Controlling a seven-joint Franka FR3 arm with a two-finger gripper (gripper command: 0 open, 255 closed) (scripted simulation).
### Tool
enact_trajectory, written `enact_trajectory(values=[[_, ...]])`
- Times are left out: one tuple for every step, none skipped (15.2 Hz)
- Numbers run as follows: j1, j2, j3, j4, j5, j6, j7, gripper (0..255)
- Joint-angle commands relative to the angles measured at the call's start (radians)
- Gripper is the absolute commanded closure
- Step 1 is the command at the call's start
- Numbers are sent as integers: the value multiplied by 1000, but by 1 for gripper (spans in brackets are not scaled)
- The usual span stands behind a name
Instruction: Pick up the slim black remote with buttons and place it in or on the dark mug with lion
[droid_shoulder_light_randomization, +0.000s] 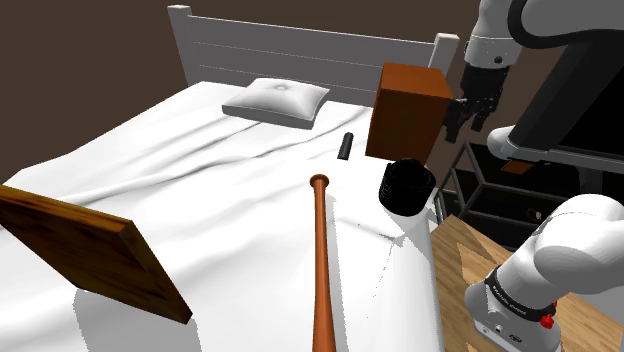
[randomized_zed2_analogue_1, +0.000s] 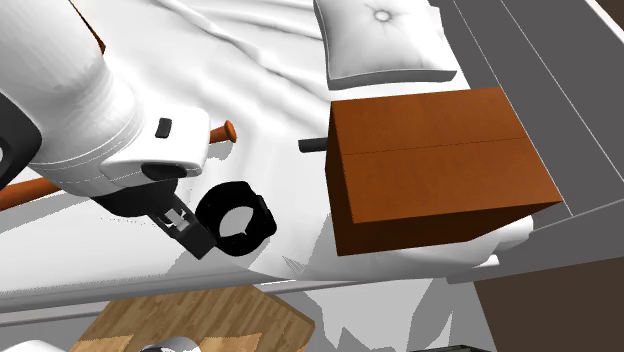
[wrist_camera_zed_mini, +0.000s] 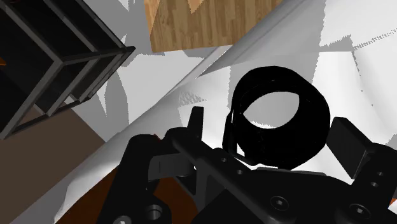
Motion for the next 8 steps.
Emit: enact_trajectory(values=[[0, 0, 0, 0, 0, 0, 0, 0], [-4, 21, 10, -9, 6, 37, 27, 0], [-9, 44, 20, -16, 11, 75, 53, 0], [-13, 69, 30, -22, 15, 112, 79, 0], [-18, 95, 39, -26, 19, 149, 105, 0], [-23, 122, 48, -28, 21, 185, 131, 0], [-28, 150, 57, -28, 23, 221, 157, 0], [-33, 180, 66, -27, 24, 257, 183, 0]])
